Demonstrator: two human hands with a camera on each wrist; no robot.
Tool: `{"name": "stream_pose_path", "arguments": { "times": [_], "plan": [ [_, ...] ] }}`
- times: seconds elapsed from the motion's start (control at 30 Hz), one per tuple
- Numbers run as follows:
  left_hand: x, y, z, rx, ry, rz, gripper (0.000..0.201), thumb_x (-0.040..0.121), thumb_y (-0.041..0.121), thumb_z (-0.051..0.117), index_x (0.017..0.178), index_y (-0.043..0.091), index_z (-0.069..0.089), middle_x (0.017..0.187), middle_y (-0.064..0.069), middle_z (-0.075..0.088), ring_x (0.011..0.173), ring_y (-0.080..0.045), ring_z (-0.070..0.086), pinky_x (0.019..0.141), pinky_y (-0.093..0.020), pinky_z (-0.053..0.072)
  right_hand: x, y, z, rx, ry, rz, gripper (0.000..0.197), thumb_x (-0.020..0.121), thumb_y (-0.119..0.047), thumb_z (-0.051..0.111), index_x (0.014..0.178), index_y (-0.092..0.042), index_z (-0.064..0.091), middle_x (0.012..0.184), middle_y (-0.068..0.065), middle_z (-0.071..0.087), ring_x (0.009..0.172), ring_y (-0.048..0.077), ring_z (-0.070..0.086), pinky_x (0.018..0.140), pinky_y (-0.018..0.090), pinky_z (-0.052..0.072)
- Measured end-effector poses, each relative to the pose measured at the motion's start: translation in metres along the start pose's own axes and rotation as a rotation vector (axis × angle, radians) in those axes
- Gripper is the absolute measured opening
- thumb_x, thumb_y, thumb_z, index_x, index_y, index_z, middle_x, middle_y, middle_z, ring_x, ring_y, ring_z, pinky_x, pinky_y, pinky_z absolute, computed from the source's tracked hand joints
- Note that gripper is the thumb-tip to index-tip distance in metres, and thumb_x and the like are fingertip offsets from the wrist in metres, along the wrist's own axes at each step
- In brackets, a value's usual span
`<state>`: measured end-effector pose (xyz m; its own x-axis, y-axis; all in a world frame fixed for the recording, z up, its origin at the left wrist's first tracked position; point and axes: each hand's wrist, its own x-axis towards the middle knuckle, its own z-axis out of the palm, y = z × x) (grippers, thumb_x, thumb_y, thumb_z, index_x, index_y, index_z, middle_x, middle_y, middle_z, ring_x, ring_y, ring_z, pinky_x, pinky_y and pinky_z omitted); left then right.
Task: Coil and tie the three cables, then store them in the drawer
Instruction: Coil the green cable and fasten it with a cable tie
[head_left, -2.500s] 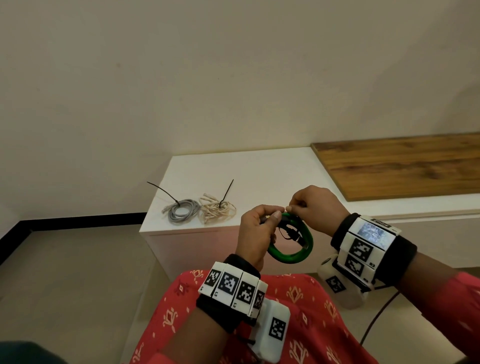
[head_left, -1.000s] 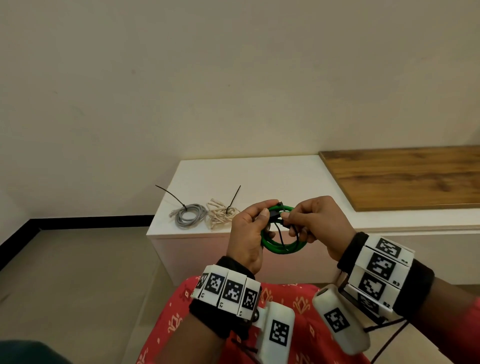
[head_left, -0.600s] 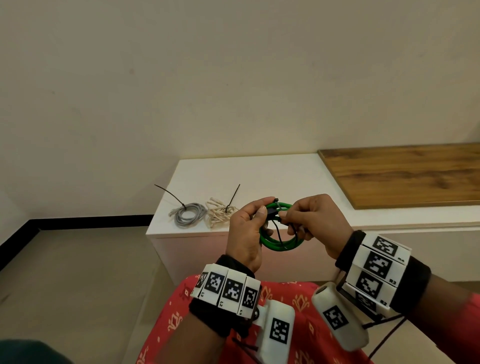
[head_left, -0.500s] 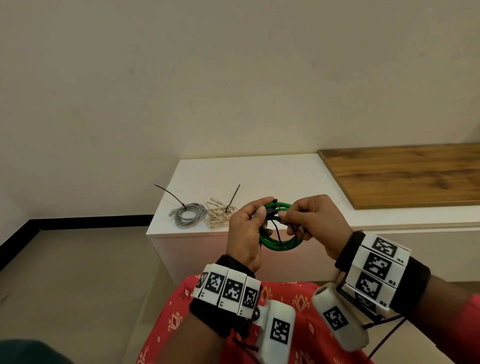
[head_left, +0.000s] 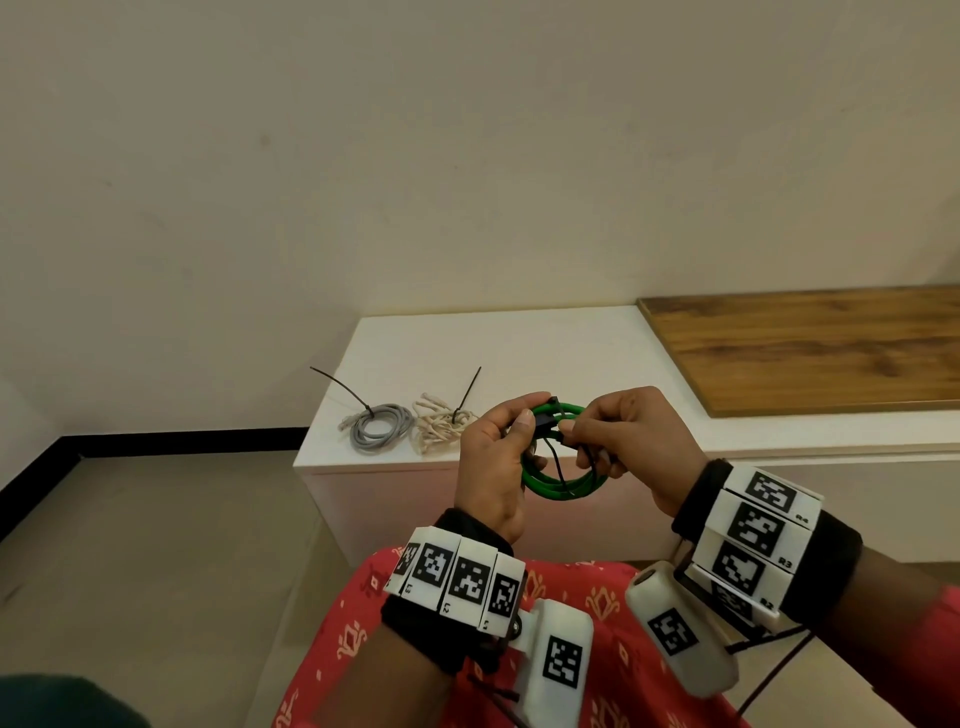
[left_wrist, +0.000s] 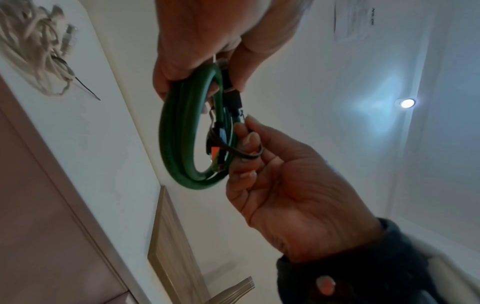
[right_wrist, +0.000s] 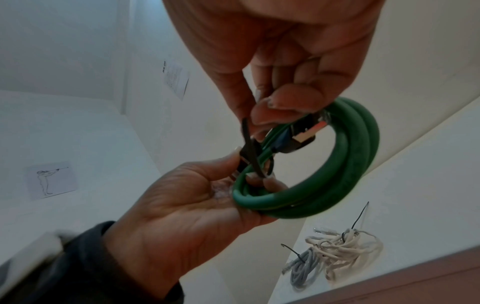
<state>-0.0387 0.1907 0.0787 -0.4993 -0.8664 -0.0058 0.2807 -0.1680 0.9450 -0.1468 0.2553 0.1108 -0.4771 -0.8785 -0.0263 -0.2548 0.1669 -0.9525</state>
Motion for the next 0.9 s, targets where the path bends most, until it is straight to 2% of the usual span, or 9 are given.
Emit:
{"name": "stream_pose_path", "arguments": {
  "times": [0.1, 0.3, 0.47, 0.6, 0.7, 0.8, 0.9],
  "plan": [
    [0.001, 0.000, 0.000, -0.008, 0.010, -0.004, 0.028, 0.094, 0.002, 0.039, 0.093, 0.014, 0.064, 0.089, -0.002, 0.065, 0.064, -0.010, 0.045, 0.056, -0.022, 0.038, 0.000, 0.000, 0.000, -0.001, -0.003, -0.001, 0.019, 0.081, -0.006, 0.063, 0.063, 0.000, 0.064, 0.043, 0.004, 0.055, 0.031, 0.003, 0.042, 0.036, 0.012, 0.034],
    [-0.002, 0.001, 0.002, -0.003, -0.003, 0.003, 0.029, 0.094, 0.001, 0.039, 0.091, 0.015, 0.064, 0.084, 0.001, 0.066, 0.063, -0.006, 0.050, 0.056, -0.021, 0.039, 0.001, 0.002, 0.000, -0.008, 0.010, -0.020, 0.018, 0.083, -0.008, 0.062, 0.070, 0.004, 0.066, 0.049, 0.007, 0.058, 0.032, 0.003, 0.042, 0.037, 0.012, 0.035],
    [-0.004, 0.001, 0.002, 0.054, -0.041, 0.048, 0.030, 0.094, 0.002, 0.039, 0.091, 0.018, 0.064, 0.086, -0.001, 0.066, 0.071, -0.011, 0.052, 0.057, -0.021, 0.039, 0.002, 0.003, -0.001, 0.022, 0.035, -0.037, 0.020, 0.082, -0.010, 0.065, 0.070, 0.006, 0.065, 0.047, 0.004, 0.058, 0.033, 0.004, 0.043, 0.036, 0.013, 0.035],
    [-0.004, 0.004, 0.003, 0.147, -0.068, 0.146, 0.031, 0.094, 0.002, 0.039, 0.092, 0.021, 0.063, 0.091, 0.000, 0.066, 0.078, -0.011, 0.055, 0.059, -0.017, 0.043, -0.001, 0.001, 0.002, 0.030, 0.078, -0.078, 0.016, 0.077, -0.010, 0.071, 0.070, -0.002, 0.058, 0.049, 0.006, 0.059, 0.032, 0.003, 0.046, 0.036, 0.014, 0.036],
    [-0.004, 0.003, 0.003, 0.222, -0.083, 0.211, 0.030, 0.093, 0.001, 0.042, 0.091, 0.021, 0.065, 0.092, 0.002, 0.066, 0.081, -0.006, 0.057, 0.058, -0.009, 0.042, 0.002, -0.003, -0.003, 0.098, 0.146, -0.082, 0.030, 0.074, -0.008, 0.073, 0.075, -0.011, 0.043, 0.048, 0.007, 0.058, 0.033, 0.009, 0.051, 0.035, 0.018, 0.037],
    [-0.007, 0.000, 0.004, 0.263, -0.131, 0.238, 0.031, 0.092, -0.001, 0.042, 0.091, 0.019, 0.065, 0.095, 0.001, 0.067, 0.082, -0.005, 0.059, 0.057, -0.009, 0.041, 0.006, -0.005, -0.011, 0.097, 0.125, -0.068, 0.023, 0.076, -0.010, 0.072, 0.085, -0.012, 0.051, 0.041, 0.001, 0.057, 0.037, 0.012, 0.050, 0.038, 0.020, 0.039],
    [-0.007, 0.000, 0.005, 0.271, -0.154, 0.241, 0.034, 0.091, -0.002, 0.042, 0.089, 0.023, 0.065, 0.093, 0.001, 0.067, 0.078, 0.000, 0.059, 0.057, -0.009, 0.041, 0.009, -0.005, -0.015, 0.045, 0.035, -0.070, 0.017, 0.080, -0.013, 0.068, 0.094, -0.007, 0.061, 0.046, 0.003, 0.055, 0.033, 0.004, 0.046, 0.036, 0.013, 0.035]
  ]
}}
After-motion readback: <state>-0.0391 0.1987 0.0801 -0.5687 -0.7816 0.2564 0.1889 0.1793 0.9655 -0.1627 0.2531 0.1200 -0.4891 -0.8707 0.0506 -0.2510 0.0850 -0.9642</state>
